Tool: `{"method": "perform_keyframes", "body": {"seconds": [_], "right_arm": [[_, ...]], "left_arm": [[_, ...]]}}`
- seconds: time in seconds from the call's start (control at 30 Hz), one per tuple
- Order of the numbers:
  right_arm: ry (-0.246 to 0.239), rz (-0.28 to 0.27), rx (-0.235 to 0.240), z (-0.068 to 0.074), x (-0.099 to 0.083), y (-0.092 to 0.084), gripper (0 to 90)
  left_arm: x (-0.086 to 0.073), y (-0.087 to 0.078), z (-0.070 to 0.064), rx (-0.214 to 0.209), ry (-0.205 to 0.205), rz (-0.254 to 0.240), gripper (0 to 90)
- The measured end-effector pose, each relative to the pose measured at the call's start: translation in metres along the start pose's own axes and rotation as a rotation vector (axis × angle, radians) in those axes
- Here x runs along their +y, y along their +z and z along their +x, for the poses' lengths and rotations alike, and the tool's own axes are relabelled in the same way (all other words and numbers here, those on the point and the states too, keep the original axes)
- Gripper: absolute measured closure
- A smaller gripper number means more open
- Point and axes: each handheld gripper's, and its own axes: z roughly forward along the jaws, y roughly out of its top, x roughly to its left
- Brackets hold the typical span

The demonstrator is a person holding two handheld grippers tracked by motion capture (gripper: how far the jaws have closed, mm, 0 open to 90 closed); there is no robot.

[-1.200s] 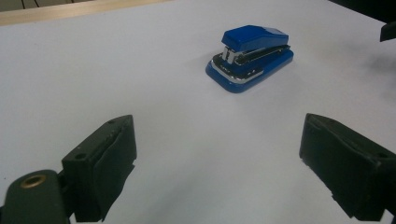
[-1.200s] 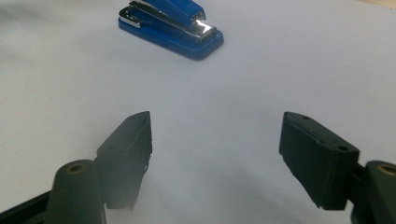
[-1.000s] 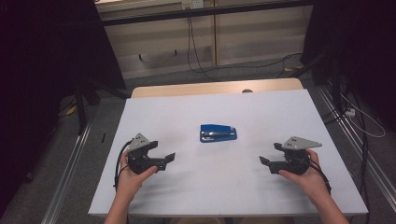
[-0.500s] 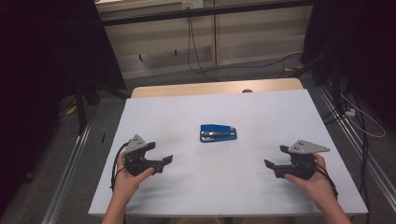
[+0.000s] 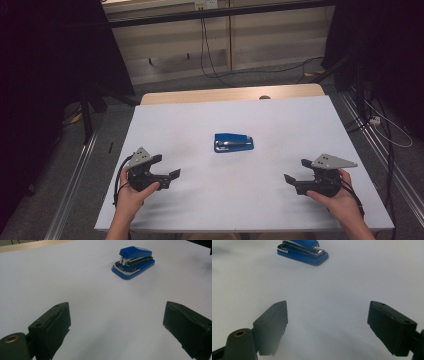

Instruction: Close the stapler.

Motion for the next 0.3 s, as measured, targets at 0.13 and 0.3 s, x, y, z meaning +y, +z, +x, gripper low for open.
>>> {"method": "perform_keyframes", "body": {"seconds": [0.13, 0.3], "right_arm": [[-0.013, 0.005, -0.006, 0.0014, -0.0004, 0.0001, 16.3], [-0.024, 0.008, -0.004, 0.0029, -0.0012, 0.0013, 16.0]], "left_arm": [[0.0009, -0.0003, 0.0018, 0.002, -0.003, -0.004, 7.7], [0.0024, 0.0009, 0.0012, 0.001, 0.000, -0.001, 7.7]]}}
